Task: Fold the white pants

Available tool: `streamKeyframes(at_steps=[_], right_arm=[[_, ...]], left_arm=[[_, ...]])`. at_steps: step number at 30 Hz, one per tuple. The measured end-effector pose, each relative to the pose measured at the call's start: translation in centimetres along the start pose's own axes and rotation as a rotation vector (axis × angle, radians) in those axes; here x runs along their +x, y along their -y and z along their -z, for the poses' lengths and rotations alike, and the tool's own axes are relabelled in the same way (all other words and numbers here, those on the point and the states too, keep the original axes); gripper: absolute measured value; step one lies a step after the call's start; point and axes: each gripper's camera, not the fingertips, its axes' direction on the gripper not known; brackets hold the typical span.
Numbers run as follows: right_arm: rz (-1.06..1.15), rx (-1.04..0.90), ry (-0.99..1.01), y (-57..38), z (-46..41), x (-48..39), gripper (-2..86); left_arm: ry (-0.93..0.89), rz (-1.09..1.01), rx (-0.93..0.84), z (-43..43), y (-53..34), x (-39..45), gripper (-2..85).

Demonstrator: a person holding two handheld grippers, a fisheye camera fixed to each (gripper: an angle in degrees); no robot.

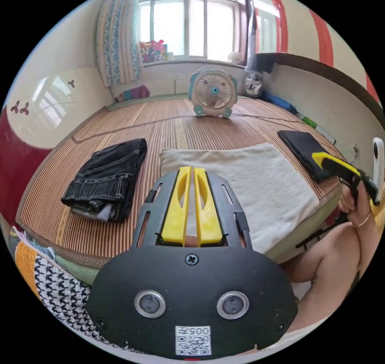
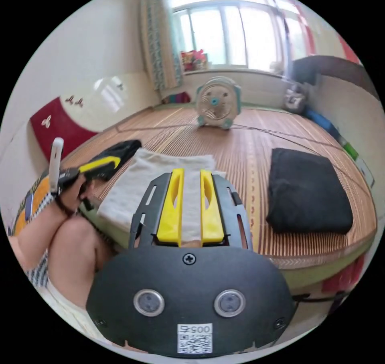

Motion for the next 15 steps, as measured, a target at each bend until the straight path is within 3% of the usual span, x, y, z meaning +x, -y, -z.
streamKeyframes(at_steps=[5, 15], right_arm=[[-0.262, 0.068, -0.107, -2.0, 2.8, 5.1, 6.8], [-0.295, -0.003, -0.139, -2.8, 2.7, 6.3, 9.0]], left_arm=[[-0.067, -0.167, -0.007, -0.8, 1.2, 5.4, 7.9], [-0.342, -0.496, -0.014, -2.0, 2.7, 18.8, 13.6]])
